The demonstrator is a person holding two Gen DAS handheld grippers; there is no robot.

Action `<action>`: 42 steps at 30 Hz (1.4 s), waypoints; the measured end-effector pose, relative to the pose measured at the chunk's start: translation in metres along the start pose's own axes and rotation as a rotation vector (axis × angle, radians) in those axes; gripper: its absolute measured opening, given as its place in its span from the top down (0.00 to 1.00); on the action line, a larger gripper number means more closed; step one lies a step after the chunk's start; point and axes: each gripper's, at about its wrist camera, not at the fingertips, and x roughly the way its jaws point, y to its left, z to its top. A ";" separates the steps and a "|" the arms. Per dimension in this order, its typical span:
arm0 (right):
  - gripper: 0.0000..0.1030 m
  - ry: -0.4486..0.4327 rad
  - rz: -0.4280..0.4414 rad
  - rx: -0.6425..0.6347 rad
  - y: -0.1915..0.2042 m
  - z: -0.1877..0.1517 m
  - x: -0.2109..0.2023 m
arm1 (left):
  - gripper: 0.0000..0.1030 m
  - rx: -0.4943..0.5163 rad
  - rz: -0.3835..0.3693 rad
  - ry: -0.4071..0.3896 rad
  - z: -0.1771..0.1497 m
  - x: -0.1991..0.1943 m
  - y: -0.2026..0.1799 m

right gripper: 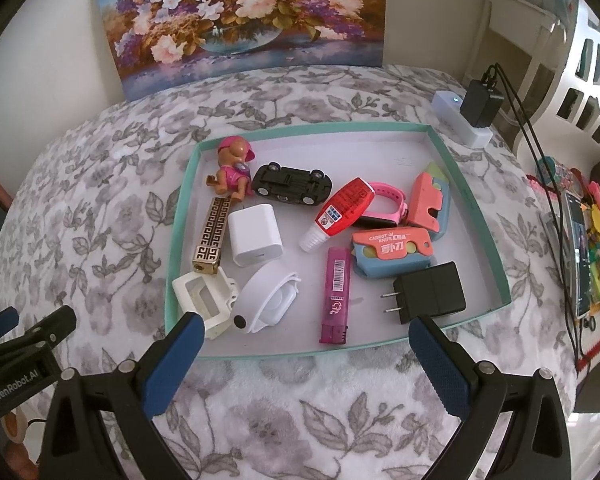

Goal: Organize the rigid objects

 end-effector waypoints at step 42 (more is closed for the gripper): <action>0.00 0.012 -0.006 -0.017 0.003 0.001 0.004 | 0.05 -0.006 0.022 0.004 0.002 0.003 0.003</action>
